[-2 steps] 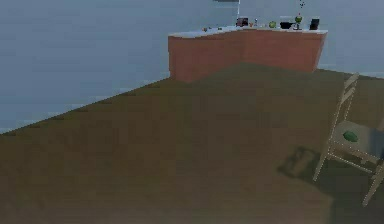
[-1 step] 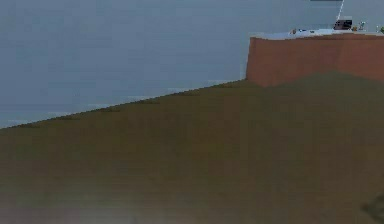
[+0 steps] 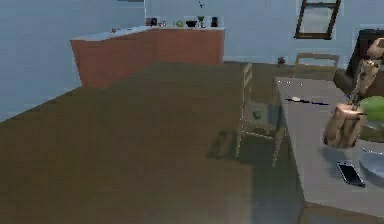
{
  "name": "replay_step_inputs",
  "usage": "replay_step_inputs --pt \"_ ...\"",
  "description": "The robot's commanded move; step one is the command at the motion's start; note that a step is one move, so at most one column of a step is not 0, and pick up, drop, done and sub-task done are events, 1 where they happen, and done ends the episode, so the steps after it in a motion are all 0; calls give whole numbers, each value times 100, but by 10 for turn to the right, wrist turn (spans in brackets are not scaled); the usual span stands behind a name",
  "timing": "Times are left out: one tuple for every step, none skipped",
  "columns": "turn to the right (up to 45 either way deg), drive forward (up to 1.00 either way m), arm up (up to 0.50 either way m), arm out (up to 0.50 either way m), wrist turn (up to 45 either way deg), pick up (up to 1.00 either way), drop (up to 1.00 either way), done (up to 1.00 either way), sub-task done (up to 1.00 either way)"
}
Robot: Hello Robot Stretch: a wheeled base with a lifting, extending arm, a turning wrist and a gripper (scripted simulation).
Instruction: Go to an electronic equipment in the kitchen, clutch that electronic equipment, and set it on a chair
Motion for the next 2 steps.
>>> replay_step_inputs --pt "120 0 0 0 0 0 0 0 0" --pt "0 100 0 0 0 0 0 0 0"
